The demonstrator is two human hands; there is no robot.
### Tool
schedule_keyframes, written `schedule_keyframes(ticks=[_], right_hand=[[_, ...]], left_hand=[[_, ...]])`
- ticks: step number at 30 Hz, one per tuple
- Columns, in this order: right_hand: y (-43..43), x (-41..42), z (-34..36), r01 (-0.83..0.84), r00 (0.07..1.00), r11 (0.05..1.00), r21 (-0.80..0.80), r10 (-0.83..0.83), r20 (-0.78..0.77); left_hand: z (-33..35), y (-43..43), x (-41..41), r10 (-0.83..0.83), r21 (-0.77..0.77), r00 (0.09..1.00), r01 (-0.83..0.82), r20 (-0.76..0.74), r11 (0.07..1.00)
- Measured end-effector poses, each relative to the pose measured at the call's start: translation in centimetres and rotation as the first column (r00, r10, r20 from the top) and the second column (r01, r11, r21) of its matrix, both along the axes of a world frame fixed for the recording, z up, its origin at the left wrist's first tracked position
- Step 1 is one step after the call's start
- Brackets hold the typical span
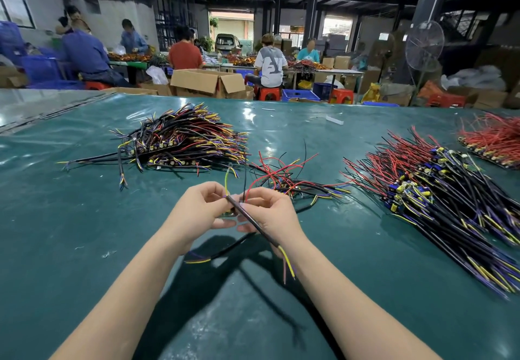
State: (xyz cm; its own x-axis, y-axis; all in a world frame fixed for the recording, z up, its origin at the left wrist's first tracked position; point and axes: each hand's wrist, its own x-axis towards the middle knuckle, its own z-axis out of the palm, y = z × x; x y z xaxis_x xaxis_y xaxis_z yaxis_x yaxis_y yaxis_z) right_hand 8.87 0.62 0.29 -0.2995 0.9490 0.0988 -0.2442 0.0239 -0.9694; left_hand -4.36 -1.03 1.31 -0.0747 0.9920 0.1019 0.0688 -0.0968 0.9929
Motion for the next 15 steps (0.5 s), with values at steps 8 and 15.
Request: schedule_keyframes(ticks=[8,15], right_hand=[[1.1,1.4,-0.3,0.210,0.978,0.977,0.029,-0.210,0.002],[1.6,2.3,-0.5,0.199,0.978,0.980,0.002,-0.199,-0.069]], left_hand=[[0.1,-0.4,0.5,-0.187,0.068,0.973,0.198,-0.133,0.978],[0.1,-0.7,-0.1,-0.297,-0.130,0.939,0.277,-0.175,0.952]])
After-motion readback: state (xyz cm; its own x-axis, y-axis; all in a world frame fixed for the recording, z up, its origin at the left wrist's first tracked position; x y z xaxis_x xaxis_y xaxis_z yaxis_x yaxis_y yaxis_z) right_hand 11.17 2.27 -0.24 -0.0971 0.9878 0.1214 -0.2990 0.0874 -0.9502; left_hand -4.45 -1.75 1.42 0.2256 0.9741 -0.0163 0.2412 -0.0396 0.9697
